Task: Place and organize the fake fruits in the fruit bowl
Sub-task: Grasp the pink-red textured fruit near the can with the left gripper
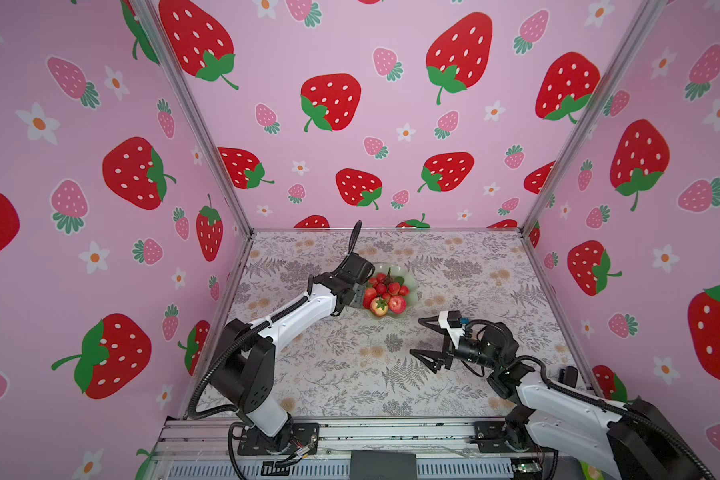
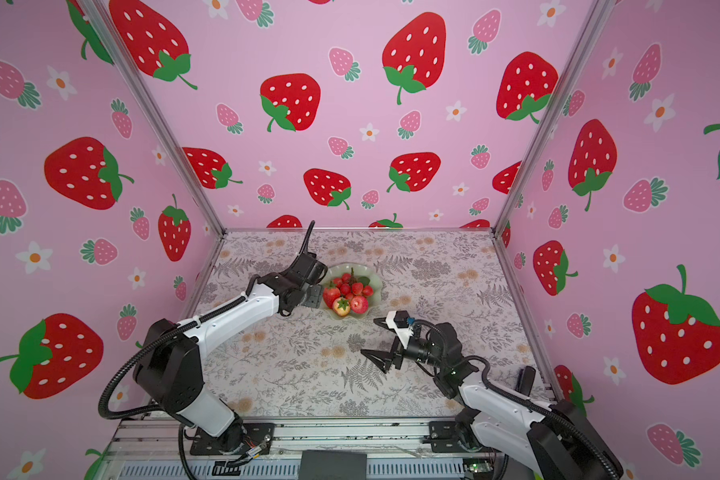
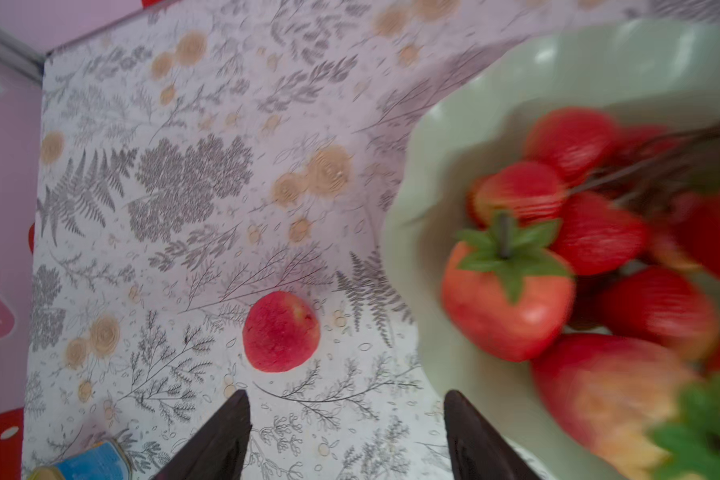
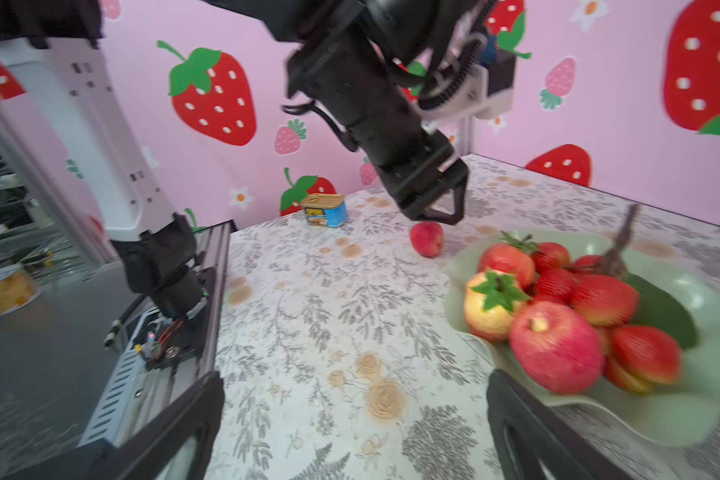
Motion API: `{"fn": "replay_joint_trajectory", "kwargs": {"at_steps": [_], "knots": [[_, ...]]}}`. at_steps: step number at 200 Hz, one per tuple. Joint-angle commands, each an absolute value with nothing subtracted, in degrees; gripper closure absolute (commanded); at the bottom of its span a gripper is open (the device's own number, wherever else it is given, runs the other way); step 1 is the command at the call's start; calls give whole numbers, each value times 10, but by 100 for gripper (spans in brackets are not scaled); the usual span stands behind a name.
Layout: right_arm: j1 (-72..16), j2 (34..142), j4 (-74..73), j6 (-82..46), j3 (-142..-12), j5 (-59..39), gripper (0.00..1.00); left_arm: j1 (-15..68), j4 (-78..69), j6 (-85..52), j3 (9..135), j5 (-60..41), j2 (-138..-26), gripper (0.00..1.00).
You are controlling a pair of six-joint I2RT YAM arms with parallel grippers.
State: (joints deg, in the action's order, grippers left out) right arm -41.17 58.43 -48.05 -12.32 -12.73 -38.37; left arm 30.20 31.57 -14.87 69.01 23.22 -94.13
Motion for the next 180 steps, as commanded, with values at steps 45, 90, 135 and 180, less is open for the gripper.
{"fn": "replay_joint_trajectory", "kwargs": {"at_steps": [45,90,135,180], "knots": [[-422,620,-486,-96,-152,-387,1,235,258,-168,694,202,-1020,22],[-420,593,-448,-78,-150,-334,1,211,269,-162,704,213,-1055,22],[-337,572,-471,-153,-121,-293,1,194,266,-174,694,192,-1062,25],[-305,580,-482,-179,-115,-304,1,185,281,-183,703,172,-1076,32]]}}
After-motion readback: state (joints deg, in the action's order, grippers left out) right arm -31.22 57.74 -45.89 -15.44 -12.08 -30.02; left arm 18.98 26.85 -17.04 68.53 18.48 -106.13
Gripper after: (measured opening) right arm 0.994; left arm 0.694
